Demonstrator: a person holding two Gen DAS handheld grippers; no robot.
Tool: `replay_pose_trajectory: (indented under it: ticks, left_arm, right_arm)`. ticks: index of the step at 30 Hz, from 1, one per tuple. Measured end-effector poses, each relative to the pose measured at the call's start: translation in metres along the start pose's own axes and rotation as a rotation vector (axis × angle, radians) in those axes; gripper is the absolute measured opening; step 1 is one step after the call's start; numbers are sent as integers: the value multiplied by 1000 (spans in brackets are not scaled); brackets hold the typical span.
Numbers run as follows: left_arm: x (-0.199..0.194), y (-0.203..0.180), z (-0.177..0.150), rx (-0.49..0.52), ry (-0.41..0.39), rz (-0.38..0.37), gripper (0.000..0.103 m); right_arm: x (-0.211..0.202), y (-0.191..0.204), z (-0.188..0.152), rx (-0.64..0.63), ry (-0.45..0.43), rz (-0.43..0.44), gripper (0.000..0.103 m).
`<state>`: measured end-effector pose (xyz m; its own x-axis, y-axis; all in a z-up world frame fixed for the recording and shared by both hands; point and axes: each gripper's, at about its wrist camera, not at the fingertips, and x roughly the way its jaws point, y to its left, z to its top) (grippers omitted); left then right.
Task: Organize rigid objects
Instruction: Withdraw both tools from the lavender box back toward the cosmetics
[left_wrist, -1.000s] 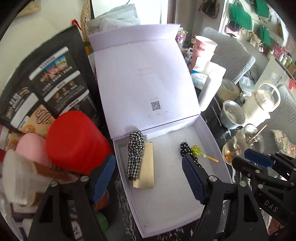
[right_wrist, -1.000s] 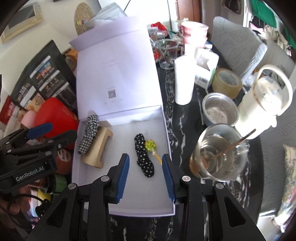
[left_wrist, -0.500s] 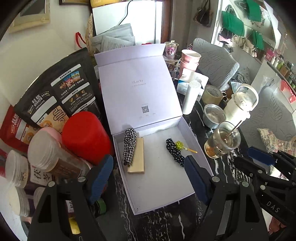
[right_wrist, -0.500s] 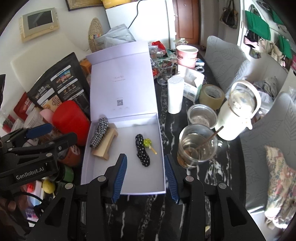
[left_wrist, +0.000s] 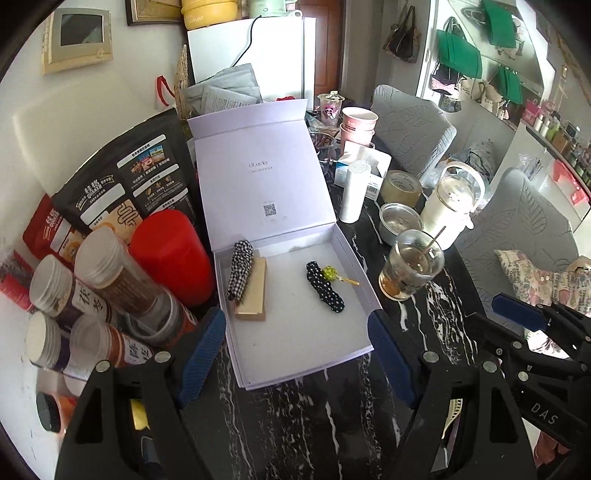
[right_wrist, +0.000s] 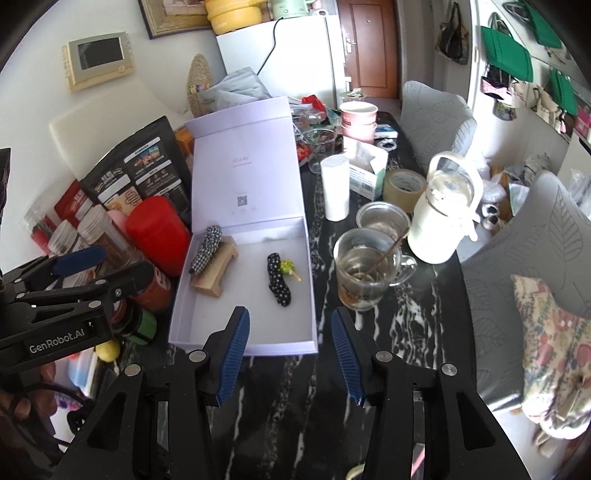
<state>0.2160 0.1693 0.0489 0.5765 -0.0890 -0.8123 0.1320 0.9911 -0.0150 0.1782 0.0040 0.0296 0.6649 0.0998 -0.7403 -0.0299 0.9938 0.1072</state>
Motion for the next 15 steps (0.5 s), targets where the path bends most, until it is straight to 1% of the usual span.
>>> replay_pose_trajectory:
  ticks: [9, 15]
  left_arm:
    - [-14, -35, -28, -29, 20, 1, 79]
    - [-19, -64, -48, -26, 44, -20, 79]
  right_arm:
    - [-24, -29, -26, -22, 5, 22, 46]
    - [-37, -53, -47, -18, 23, 21, 46]
